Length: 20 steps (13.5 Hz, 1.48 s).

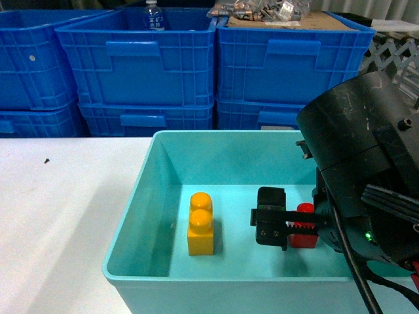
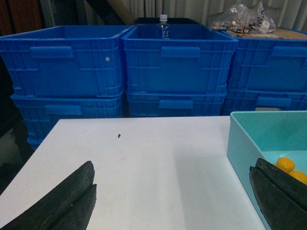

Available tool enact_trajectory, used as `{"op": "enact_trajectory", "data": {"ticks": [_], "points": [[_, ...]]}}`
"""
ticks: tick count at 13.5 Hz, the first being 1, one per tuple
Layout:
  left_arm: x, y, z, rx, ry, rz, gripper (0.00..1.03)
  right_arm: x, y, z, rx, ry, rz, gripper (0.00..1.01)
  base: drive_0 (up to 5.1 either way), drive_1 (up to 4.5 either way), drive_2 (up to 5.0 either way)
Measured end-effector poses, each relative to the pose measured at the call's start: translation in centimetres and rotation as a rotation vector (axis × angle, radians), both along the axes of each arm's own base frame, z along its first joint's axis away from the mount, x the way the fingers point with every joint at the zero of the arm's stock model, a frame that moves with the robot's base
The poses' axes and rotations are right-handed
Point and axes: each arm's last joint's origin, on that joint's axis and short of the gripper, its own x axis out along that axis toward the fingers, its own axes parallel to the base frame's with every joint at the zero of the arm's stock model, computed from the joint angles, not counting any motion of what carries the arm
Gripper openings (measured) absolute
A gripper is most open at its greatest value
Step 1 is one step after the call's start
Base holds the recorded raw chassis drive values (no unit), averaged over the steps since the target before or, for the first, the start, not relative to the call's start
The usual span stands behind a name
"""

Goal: Pick red block from blue box to shelf

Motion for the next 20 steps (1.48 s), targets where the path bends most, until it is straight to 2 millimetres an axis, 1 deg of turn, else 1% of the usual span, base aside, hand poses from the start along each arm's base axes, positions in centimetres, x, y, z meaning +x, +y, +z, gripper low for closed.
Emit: {"op": "enact_trajectory", "data": {"ticks": [3,4,5,7,8,9,10,12,13,14,15,16,17,18,19,20], "points": [[0.0,0.0,0.0,0.000,0.000,0.000,0.98,0.0,1.0,-0.8,0.000,0.001,0.017,0.98,0.0,0.00,0.0],[0.0,0.0,0.0,0.000,0.000,0.000,0.98,0.0,1.7,-2.2,-0.023,0.020,0.015,0.93,0.0,0.00,0.0],[0.0,0.0,0.0,0.000,0.000,0.000,0.98,0.4,1.9,-2.6,-0.029,0.002,0.005,0.75,0.0,0.00,0.0],[0.0,0.0,0.0,0.000,0.000,0.000,0.98,1.1,2.2,-3.3,-0.034,-0.023,-0.009,0.42,0.0,0.00,0.0],[0.0,0.0,0.0,0.000,0.000,0.000,0.98,1.3,2.2,-3.4,-0.038,-0.026,-0.013,0.32,0.0,0.00,0.0],[0.0,0.0,0.0,0.000,0.000,0.000,0.98,1.4,2.2,-3.4,-0.038,-0.028,-0.015,0.29,0.0,0.00,0.0],[0.0,0.0,0.0,0.000,0.000,0.000,0.98,1.5,2.2,-3.3,-0.038,-0.043,-0.014,0.29,0.0,0.00,0.0],[0.0,0.0,0.0,0.000,0.000,0.000,0.98,1.6,1.3,-2.7,-0.018,-0.059,0.001,0.29,0.0,0.00,0.0],[0.0,0.0,0.0,0.000,0.000,0.000,0.98,1.4,0.7,-1.4,0.004,-0.080,0.023,0.29,0.0,0.00,0.0],[0.0,0.0,0.0,0.000,0.000,0.000,0.98,1.5,0.4,1.0,0.042,-0.133,0.057,0.29,0.0,0.00,0.0],[0.0,0.0,0.0,0.000,0.000,0.000,0.98,1.7,-0.4,5.7,0.103,-0.251,0.117,0.29,0.0,0.00,0.0],[0.0,0.0,0.0,0.000,0.000,0.000,0.98,1.5,-1.1,9.7,0.148,-0.355,0.201,0.29,0.0,0.00,0.0],[0.0,0.0,0.0,0.000,0.000,0.000,0.98,1.0,-2.6,13.3,0.157,-0.466,0.293,0.29,0.0,0.00,0.0],[0.0,0.0,0.0,0.000,0.000,0.000,0.98,0.6,-5.0,15.8,0.131,-0.565,0.348,0.29,0.0,0.00,0.0],[0.0,0.0,0.0,0.000,0.000,0.000,0.98,0.1,-8.7,18.3,0.042,-0.677,0.343,0.29,0.0,0.00,0.0],[0.0,0.0,0.0,0.000,0.000,0.000,0.98,0.0,-12.5,19.4,-0.024,-0.722,0.276,0.29,0.0,0.00,0.0]]}}
